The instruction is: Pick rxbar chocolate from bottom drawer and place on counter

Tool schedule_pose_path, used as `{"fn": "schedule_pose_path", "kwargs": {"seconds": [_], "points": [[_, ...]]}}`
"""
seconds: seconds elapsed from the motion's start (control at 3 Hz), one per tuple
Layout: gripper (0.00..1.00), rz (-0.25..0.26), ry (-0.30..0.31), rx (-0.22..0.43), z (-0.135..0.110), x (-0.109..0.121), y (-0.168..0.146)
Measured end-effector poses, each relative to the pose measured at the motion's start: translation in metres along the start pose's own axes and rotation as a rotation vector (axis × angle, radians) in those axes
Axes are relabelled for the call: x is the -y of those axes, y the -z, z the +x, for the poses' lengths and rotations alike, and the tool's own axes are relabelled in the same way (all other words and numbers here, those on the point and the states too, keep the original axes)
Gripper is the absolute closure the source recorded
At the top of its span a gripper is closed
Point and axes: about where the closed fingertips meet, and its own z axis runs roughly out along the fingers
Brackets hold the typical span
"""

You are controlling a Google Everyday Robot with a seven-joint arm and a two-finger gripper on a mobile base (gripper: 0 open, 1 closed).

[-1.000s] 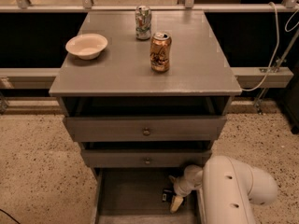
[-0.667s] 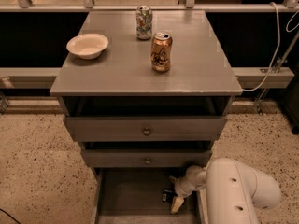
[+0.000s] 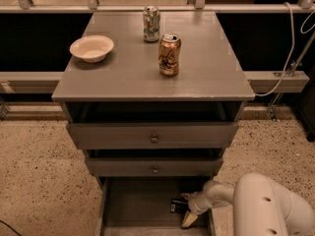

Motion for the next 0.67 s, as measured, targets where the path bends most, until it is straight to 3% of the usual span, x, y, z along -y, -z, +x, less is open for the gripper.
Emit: {"fn": "schedule_pose_path", "kwargs": {"seconds": [0.33,0.67], "points": [[0.15,-0.006,0.021,-0.007,-0.0037,-0.0143,0.0047],[0.39,-0.013,0.026,-0.01,-0.0033,-0.0207,0.0058]]}}
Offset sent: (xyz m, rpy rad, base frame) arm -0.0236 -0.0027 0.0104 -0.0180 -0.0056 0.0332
